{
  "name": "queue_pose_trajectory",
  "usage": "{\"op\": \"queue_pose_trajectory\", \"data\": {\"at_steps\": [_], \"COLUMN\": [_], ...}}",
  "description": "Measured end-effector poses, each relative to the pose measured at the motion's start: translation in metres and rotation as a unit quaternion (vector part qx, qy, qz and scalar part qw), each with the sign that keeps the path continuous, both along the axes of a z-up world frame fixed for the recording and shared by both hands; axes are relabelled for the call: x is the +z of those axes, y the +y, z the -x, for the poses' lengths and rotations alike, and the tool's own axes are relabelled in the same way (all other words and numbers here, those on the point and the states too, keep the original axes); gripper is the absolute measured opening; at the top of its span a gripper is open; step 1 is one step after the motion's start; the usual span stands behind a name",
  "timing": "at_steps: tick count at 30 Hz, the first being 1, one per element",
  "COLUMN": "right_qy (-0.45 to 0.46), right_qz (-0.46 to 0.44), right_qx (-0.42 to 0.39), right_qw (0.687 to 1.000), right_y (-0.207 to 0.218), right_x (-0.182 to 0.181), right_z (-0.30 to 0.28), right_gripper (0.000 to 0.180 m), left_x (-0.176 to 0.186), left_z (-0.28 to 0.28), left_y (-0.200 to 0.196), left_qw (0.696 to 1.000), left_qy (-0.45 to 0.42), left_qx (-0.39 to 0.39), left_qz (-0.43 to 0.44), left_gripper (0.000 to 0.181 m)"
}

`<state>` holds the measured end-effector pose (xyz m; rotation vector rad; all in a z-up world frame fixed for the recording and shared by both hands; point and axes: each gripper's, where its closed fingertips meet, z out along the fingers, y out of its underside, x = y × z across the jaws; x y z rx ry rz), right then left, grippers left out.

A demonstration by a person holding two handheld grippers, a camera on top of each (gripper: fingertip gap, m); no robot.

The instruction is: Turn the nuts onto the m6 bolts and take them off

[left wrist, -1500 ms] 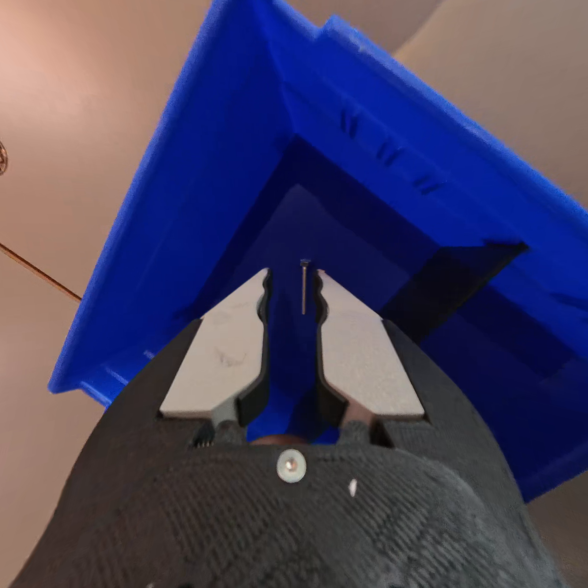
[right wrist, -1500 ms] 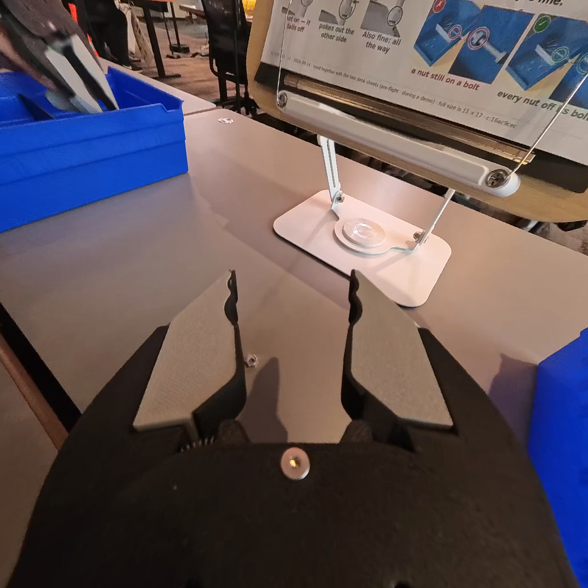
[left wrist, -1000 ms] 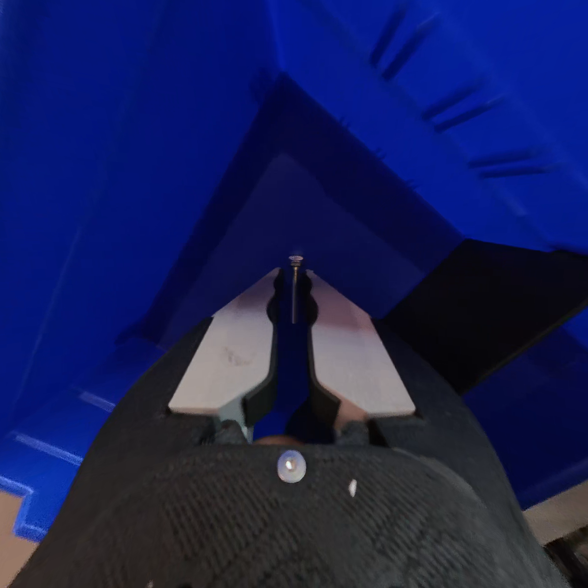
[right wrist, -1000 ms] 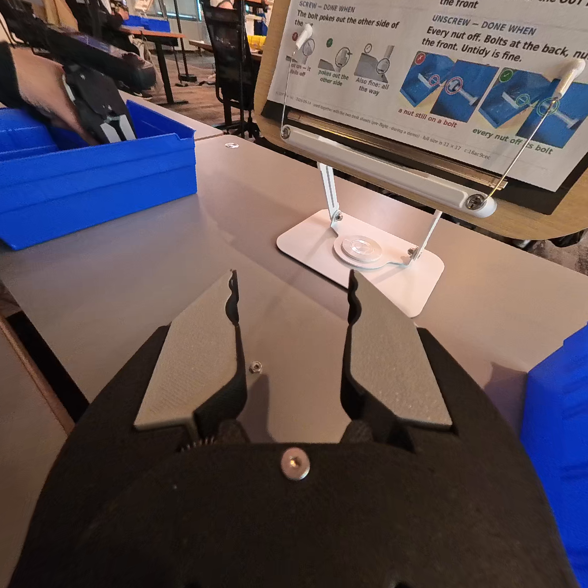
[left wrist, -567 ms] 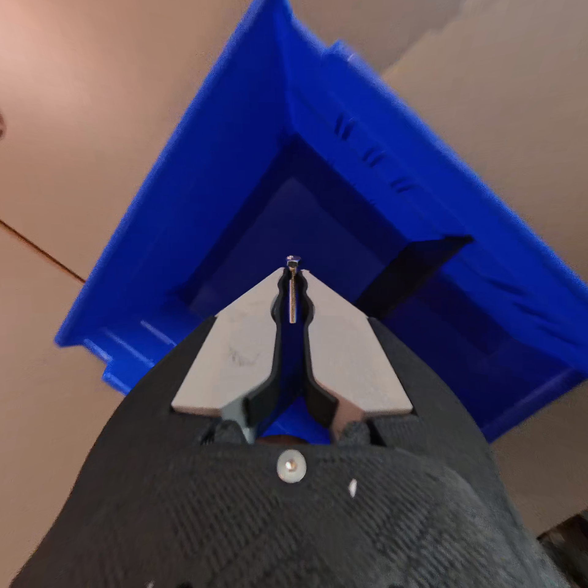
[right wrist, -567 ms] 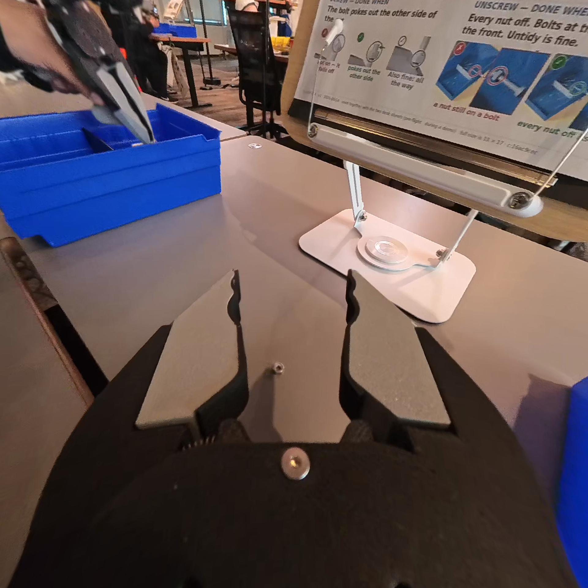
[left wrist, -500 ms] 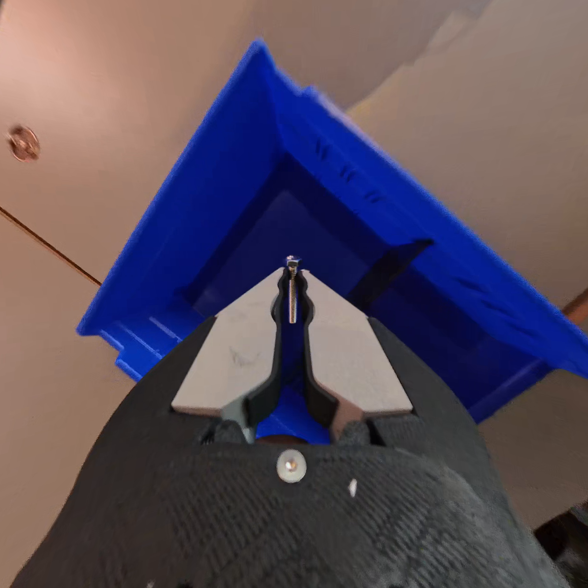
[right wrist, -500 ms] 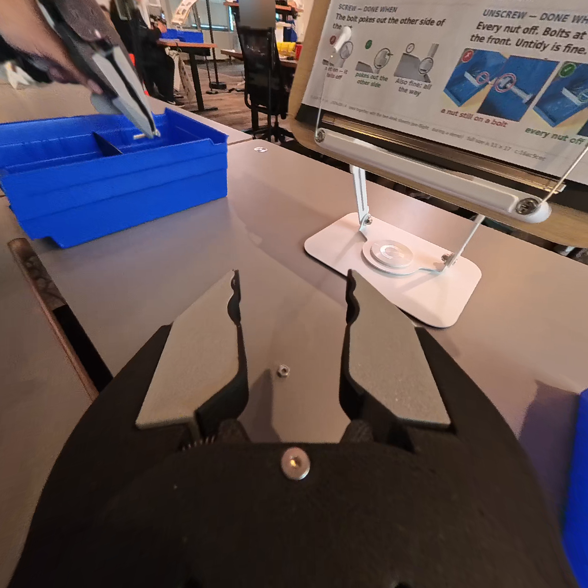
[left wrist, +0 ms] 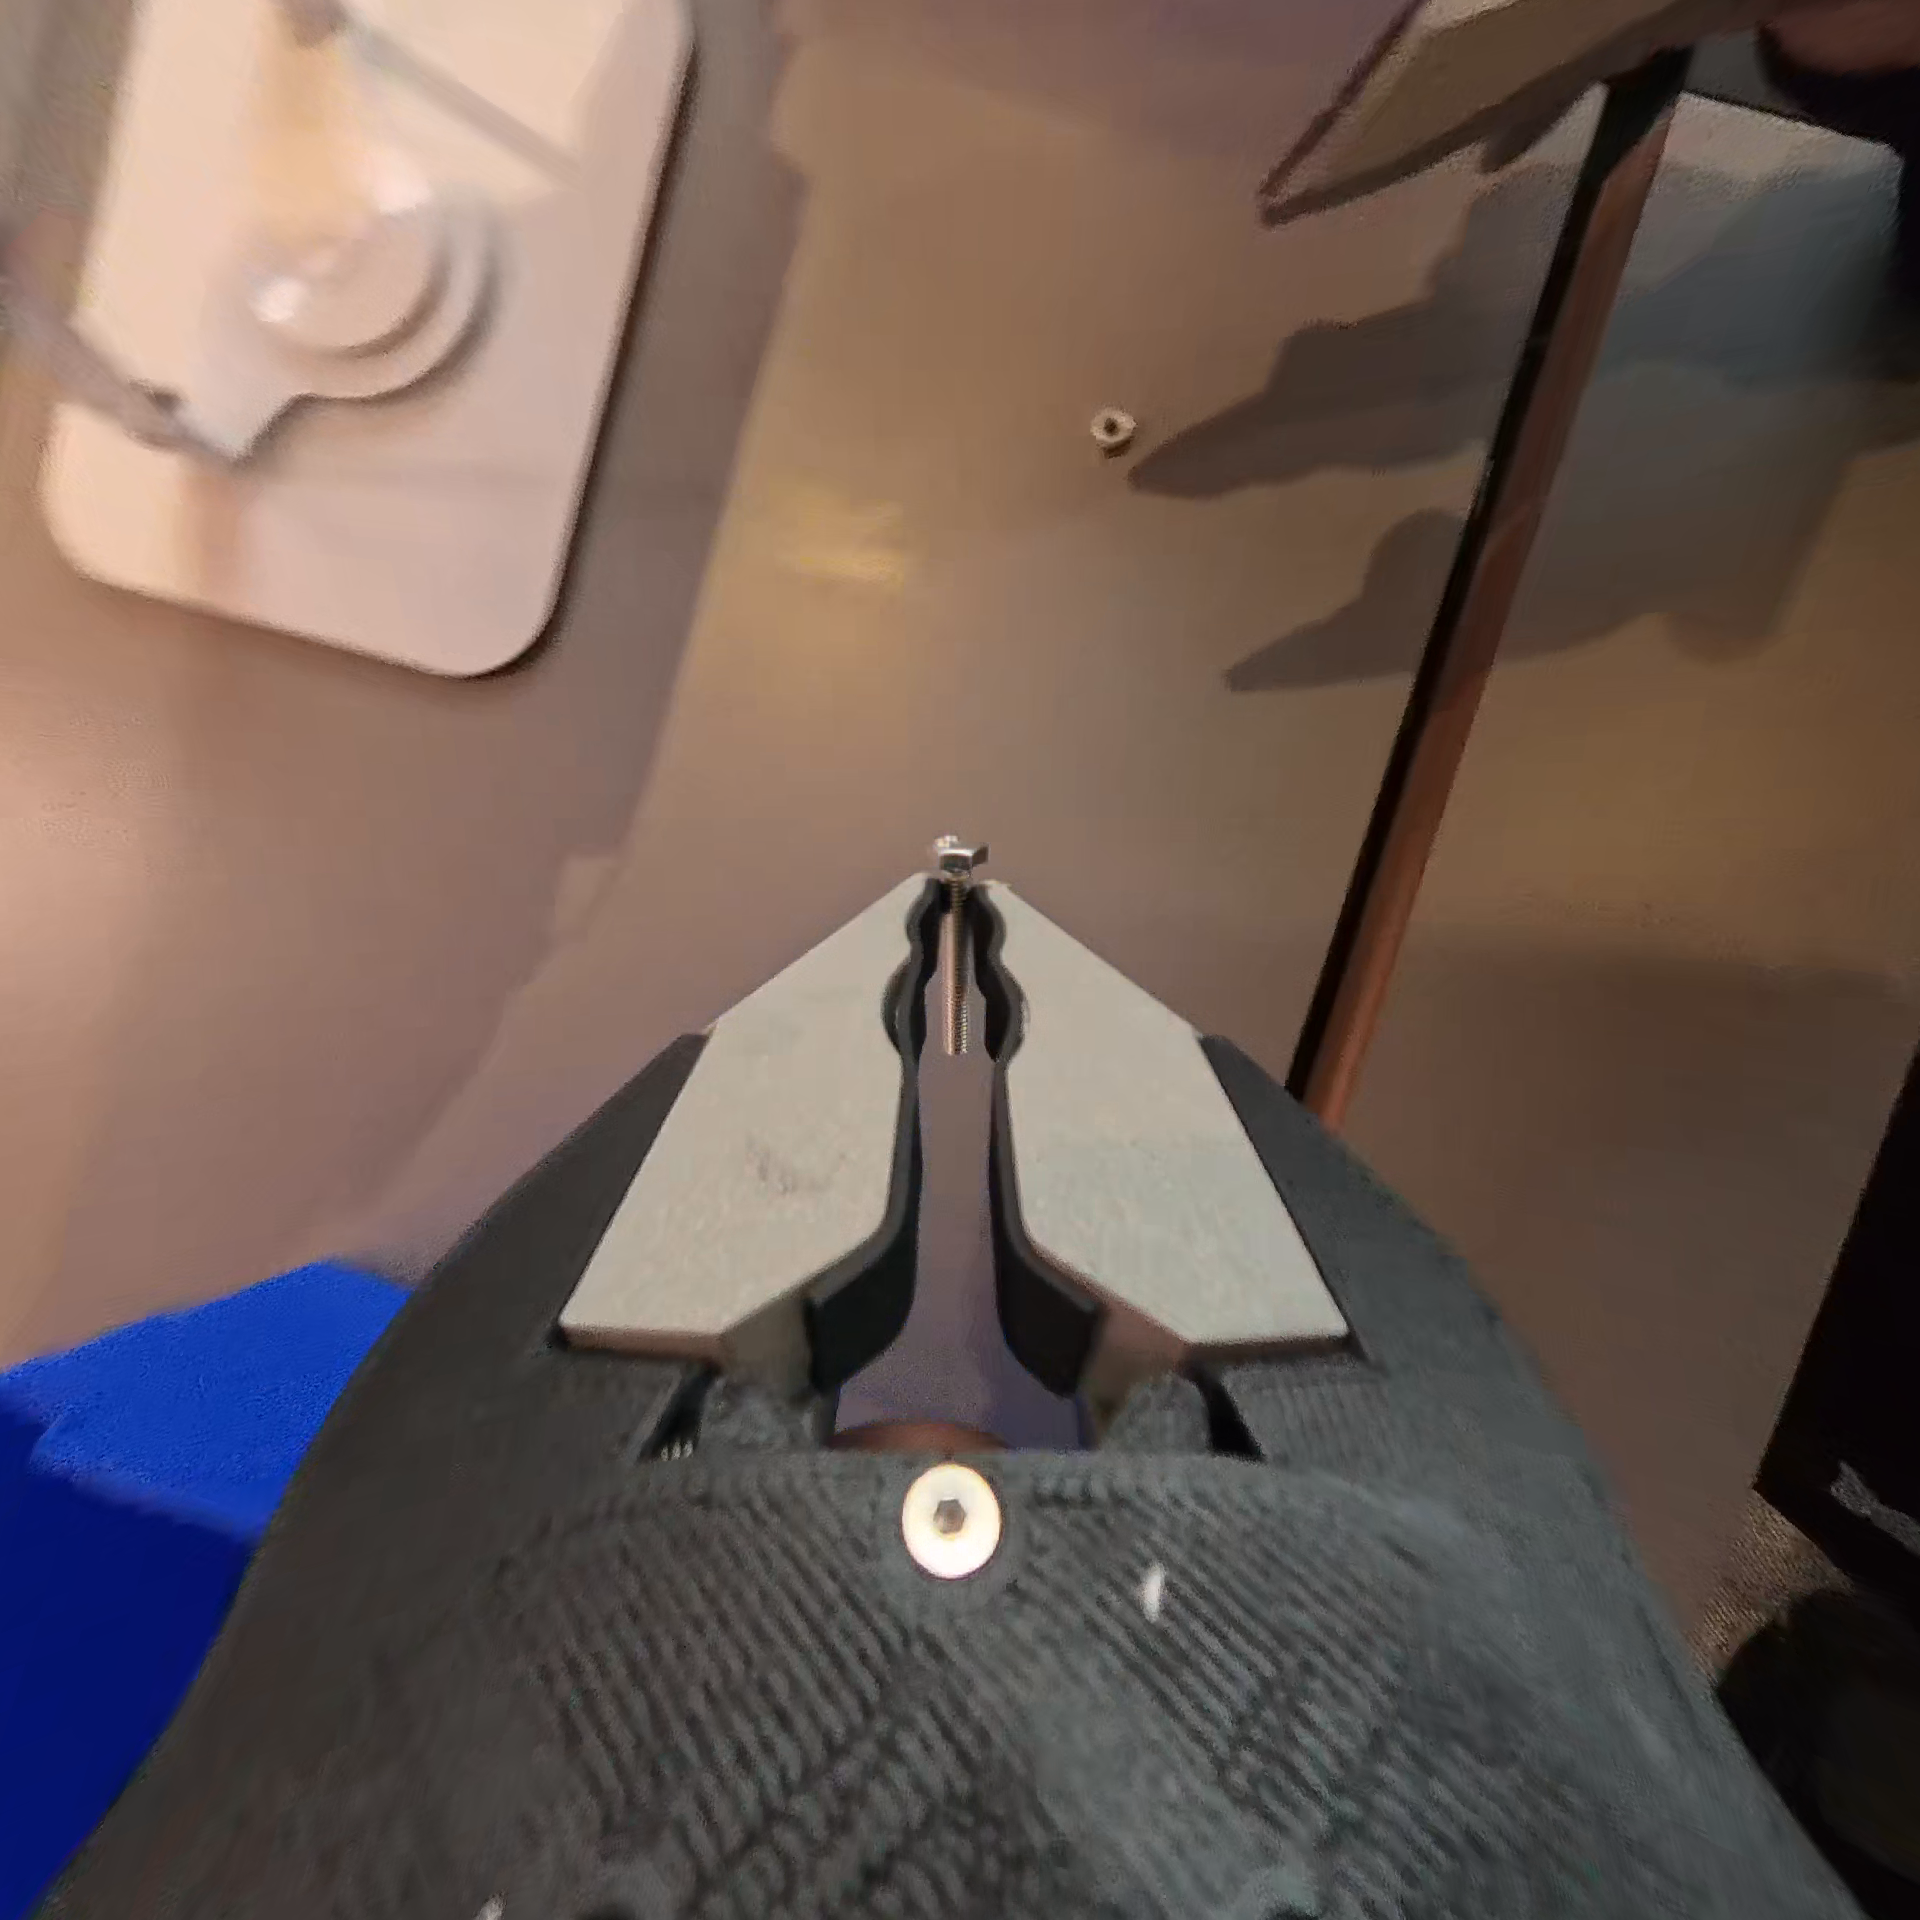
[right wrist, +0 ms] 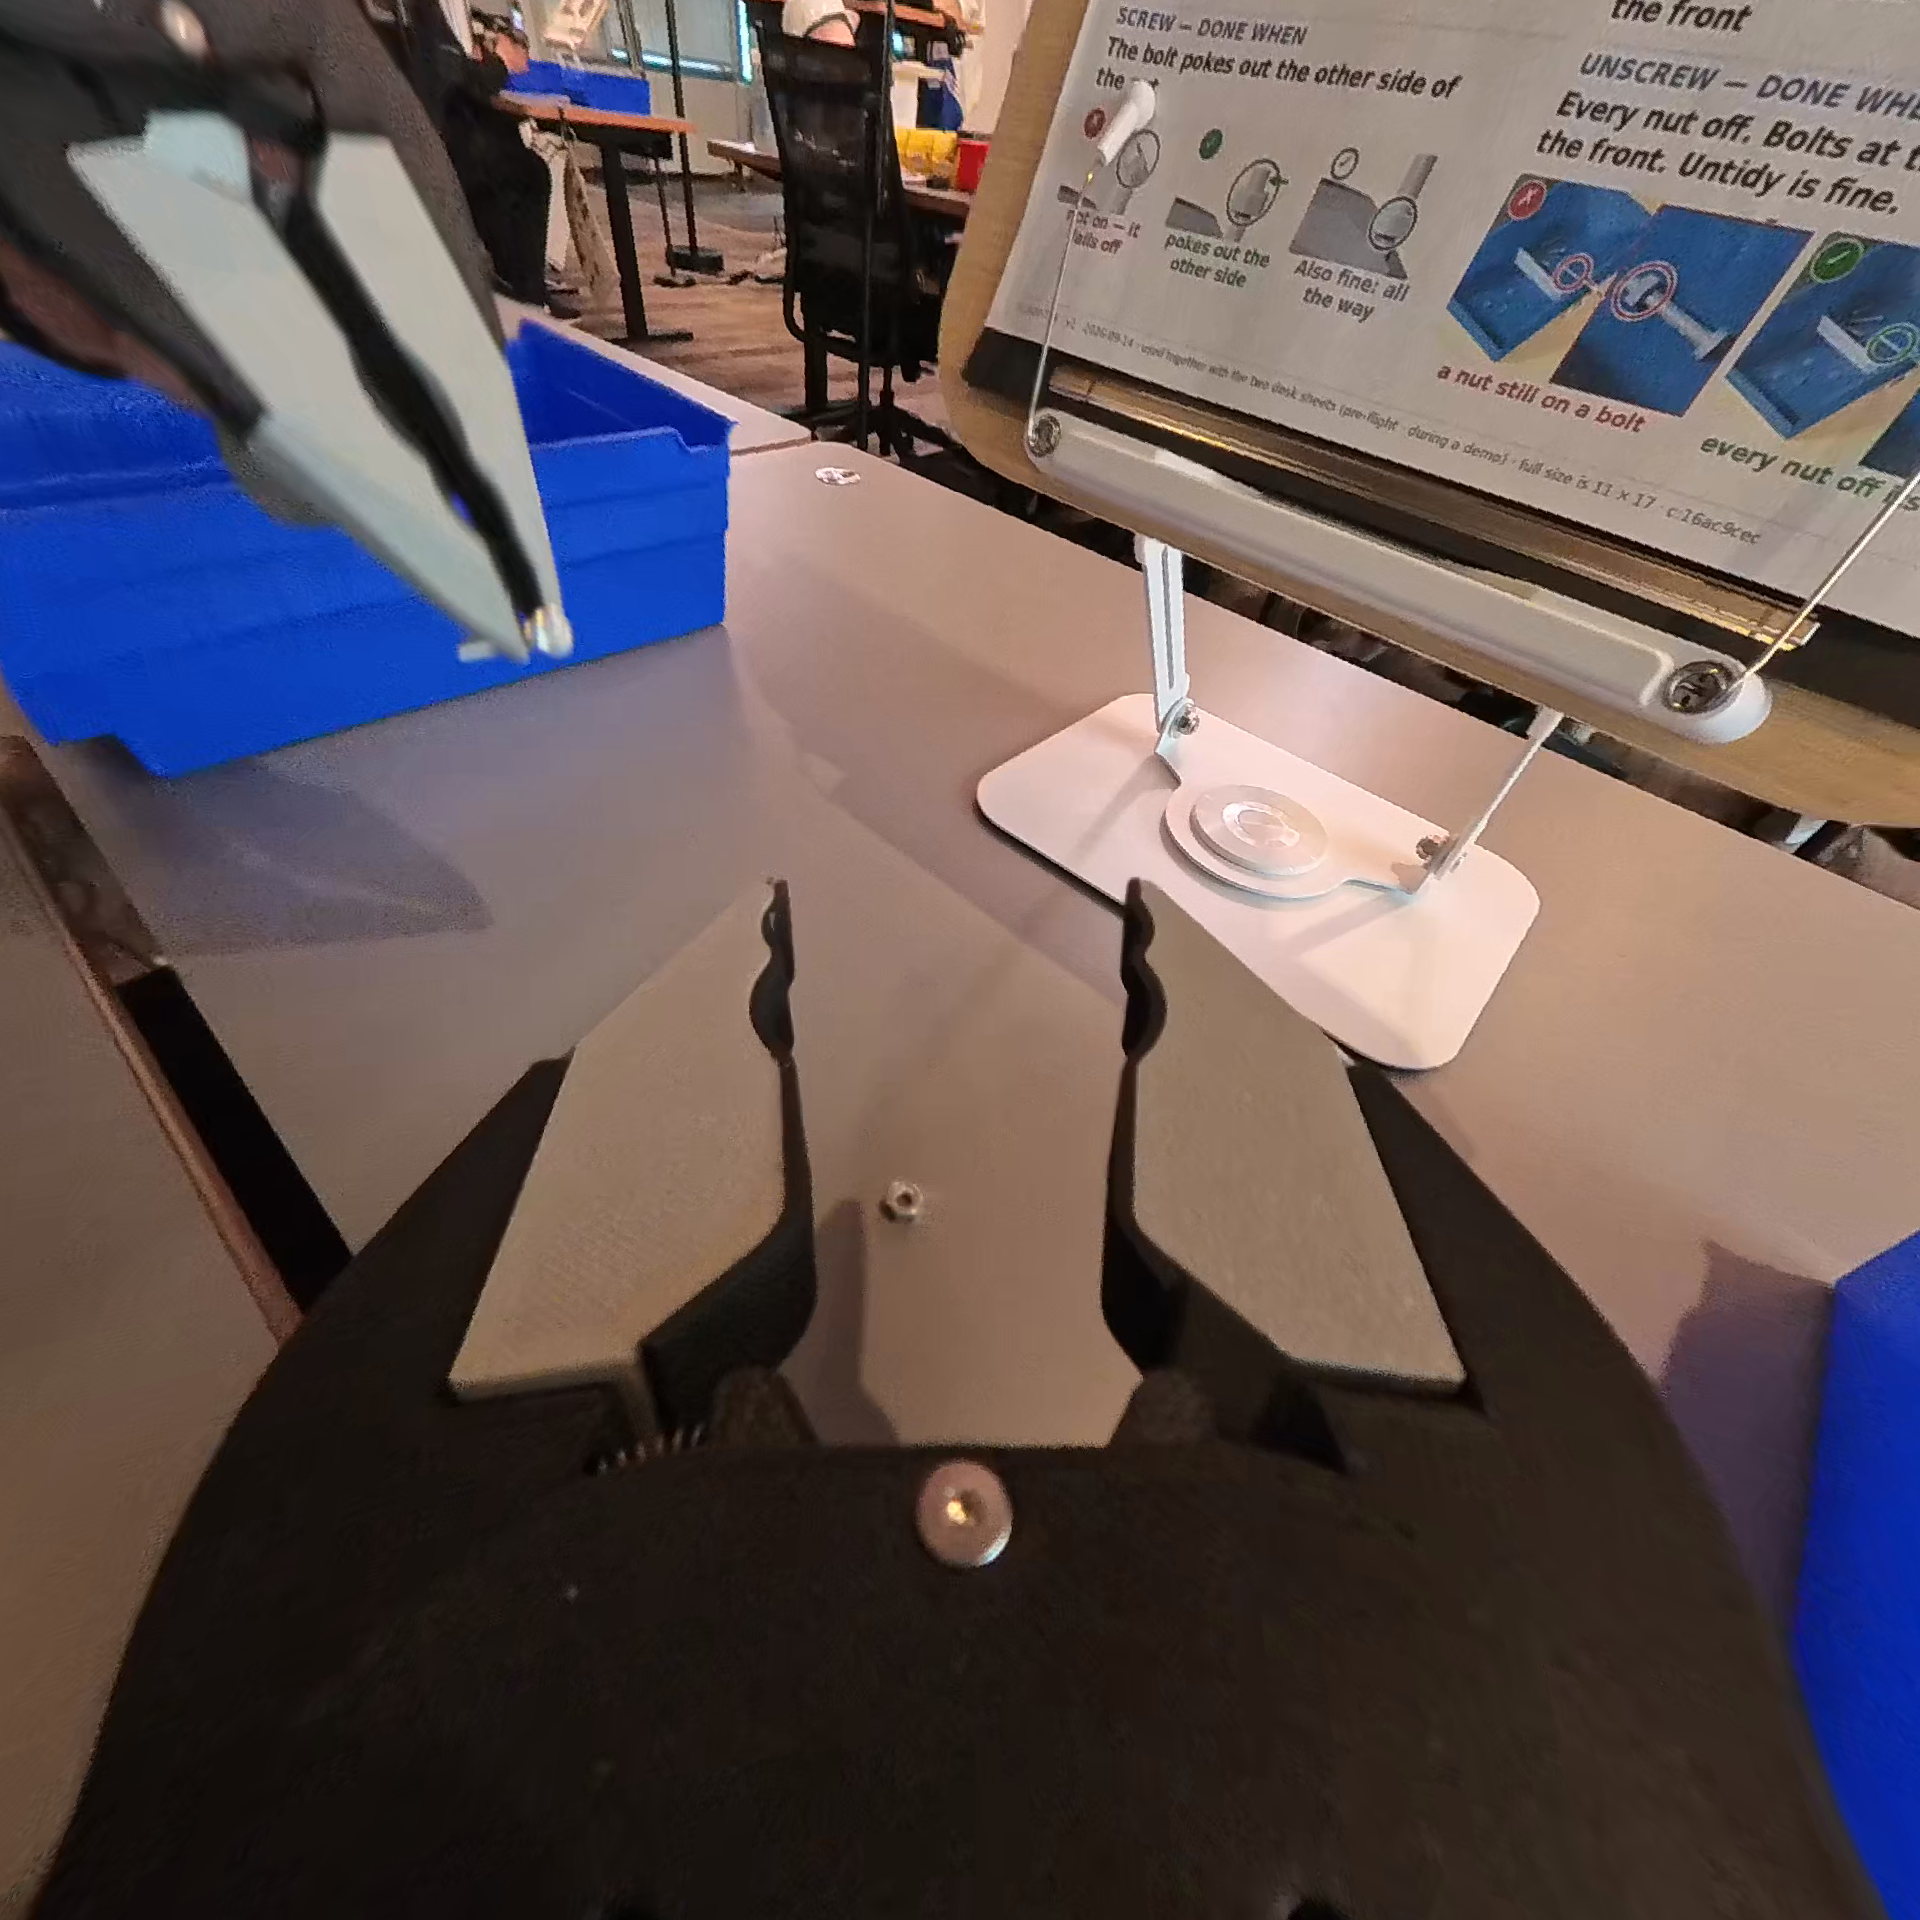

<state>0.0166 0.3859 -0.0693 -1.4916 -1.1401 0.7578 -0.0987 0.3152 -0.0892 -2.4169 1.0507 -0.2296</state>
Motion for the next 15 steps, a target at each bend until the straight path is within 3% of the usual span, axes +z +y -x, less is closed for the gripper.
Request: {"op": "queue_pose_trajectory", "data": {"at_steps": [1,7,15], "right_qy": [-0.004,-0.02,0.002], "right_qz": [-0.002,0.005,0.012], "right_qx": [-0.003,-0.02,-0.022], "right_qw": [1.0,1.0,1.0], "right_y": [0.002,0.015,0.017], "right_x": [-0.002,-0.014,-0.005], "right_z": [-0.001,-0.005,-0.01], "right_gripper": [0.061,0.06,0.06], "left_x": [-0.013,-0.076,-0.092], "left_z": [-0.012,-0.042,-0.039], "left_y": [0.001,0.003,-0.001], "left_qw": [1.0,0.997,0.996], "left_qy": [0.006,0.036,0.047], "left_qx": [-0.006,-0.002,0.037], "left_qz": [0.007,0.062,0.07], "left_gripper": [0.003,0.003,0.003]}}
